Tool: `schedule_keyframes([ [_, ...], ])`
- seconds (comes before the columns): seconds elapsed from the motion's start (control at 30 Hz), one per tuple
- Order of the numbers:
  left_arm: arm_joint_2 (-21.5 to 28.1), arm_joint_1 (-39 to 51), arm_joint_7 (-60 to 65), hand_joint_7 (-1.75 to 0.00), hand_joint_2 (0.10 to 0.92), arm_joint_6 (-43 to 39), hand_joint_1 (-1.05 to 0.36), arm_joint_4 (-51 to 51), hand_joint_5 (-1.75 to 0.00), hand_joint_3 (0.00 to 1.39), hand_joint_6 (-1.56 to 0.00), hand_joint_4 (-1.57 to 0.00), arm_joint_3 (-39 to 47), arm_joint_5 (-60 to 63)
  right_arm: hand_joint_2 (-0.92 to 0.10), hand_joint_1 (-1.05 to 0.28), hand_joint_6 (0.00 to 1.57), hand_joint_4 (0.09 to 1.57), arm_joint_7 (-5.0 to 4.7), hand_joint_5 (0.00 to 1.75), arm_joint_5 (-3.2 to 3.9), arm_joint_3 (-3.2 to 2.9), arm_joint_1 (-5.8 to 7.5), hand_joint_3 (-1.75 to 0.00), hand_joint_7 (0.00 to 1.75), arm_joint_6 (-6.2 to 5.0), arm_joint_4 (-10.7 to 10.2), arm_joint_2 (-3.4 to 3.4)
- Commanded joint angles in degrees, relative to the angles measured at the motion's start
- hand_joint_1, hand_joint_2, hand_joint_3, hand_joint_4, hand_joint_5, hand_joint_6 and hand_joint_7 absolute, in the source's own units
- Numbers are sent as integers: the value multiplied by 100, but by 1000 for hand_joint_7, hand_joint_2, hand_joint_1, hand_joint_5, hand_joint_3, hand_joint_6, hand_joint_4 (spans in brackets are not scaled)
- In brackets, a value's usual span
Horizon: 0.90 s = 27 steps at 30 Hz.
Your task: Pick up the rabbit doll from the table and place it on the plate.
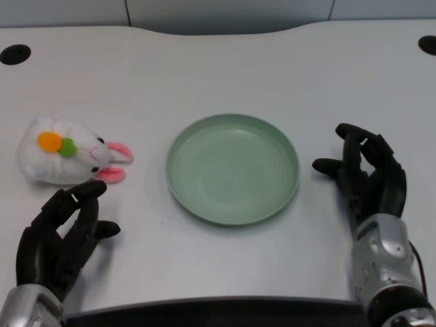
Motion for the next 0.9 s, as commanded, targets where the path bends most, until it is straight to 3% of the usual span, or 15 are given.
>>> schedule_keyframes([
  [0.03,11,-3,7,-877,921,53,-481,-2,-1661,440,-411,-345,-5,-16,-921,-392,474,610,91,1300,105,-66,-45,-429,1006,-15,64,16],
  [0.17,21,-13,11,-896,921,65,-467,-1,-1656,454,-414,-366,-7,-17,-921,-414,493,612,81,1284,127,-75,-53,-403,985,-38,104,25],
  [0.33,60,0,-42,-904,921,-80,-486,-6,-1648,441,-418,-361,-9,24,-921,-415,492,585,146,1281,119,-62,-46,-396,976,-81,140,28],
  [0.47,191,-34,-407,-915,921,-634,-524,-12,-1647,431,-410,-342,-101,106,-921,-407,487,605,186,1291,125,-62,-24,-400,975,-104,122,42],
  [0.53,241,-58,-419,-931,921,-774,-533,-135,-1642,407,-404,-341,-117,168,-921,-410,493,608,112,1286,74,-30,-21,-399,978,-91,119,43],
  [0.57,301,-62,-451,-937,921,-901,-533,-207,-1641,394,-407,-348,-135,240,-921,-414,496,607,129,1280,87,-37,-22,-398,980,-90,118,50],
  [0.63,436,-69,-461,-937,921,-1041,-518,-383,-1626,379,-393,-340,-170,396,-921,-399,491,604,127,1271,98,-43,-18,-401,977,-90,119,63],
  [0.77,891,-126,-471,-883,921,-1785,-506,-391,-1561,332,-335,-309,-288,1067,-921,-402,492,611,72,1266,-3,29,2,-414,973,-167,129,55],
  [0.9,1574,-314,-437,-736,921,-2352,-568,-392,-1381,276,-302,-266,-425,1955,-921,-415,503,611,89,1266,-9,26,10,-408,976,-170,125,62],
])
